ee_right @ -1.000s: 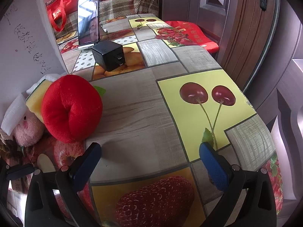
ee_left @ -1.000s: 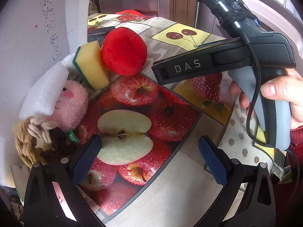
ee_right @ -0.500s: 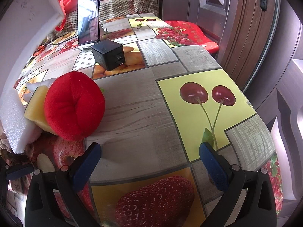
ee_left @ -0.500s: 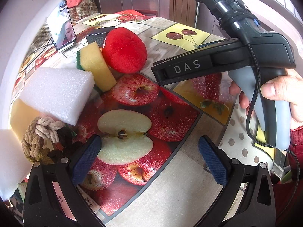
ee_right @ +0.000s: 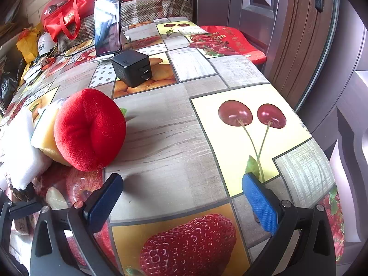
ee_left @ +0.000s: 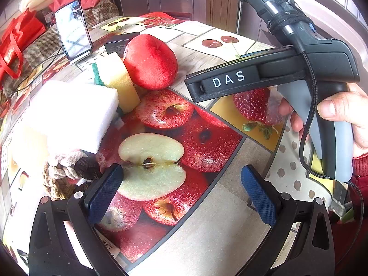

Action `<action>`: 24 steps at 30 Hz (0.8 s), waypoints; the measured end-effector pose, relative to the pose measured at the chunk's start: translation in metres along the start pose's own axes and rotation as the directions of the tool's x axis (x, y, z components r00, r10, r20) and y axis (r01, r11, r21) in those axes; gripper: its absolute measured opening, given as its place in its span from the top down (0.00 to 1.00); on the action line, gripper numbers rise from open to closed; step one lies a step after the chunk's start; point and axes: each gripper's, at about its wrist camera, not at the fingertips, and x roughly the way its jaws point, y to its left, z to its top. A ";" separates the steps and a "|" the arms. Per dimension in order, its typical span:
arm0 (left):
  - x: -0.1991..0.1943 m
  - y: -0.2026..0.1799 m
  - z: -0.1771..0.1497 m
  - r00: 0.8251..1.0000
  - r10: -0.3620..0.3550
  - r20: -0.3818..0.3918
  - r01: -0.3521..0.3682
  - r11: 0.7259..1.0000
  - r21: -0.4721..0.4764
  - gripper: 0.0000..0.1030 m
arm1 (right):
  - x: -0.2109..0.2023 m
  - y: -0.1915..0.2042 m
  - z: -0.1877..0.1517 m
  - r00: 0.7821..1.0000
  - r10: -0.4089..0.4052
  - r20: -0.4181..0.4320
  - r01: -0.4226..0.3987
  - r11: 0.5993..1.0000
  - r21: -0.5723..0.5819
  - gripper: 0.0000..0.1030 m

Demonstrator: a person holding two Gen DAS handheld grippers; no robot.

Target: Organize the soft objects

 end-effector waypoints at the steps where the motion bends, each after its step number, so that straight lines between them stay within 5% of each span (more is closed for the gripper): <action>1: 0.000 0.000 0.000 1.000 0.000 0.000 0.000 1.000 0.000 0.00 | 0.000 0.000 0.000 1.000 0.000 0.000 0.000 1.000 -0.001 0.00; 24: 0.000 0.000 0.000 1.000 0.000 0.000 0.000 1.000 0.000 0.00 | -0.001 0.000 0.001 1.000 0.011 0.001 -0.011 1.000 0.005 0.00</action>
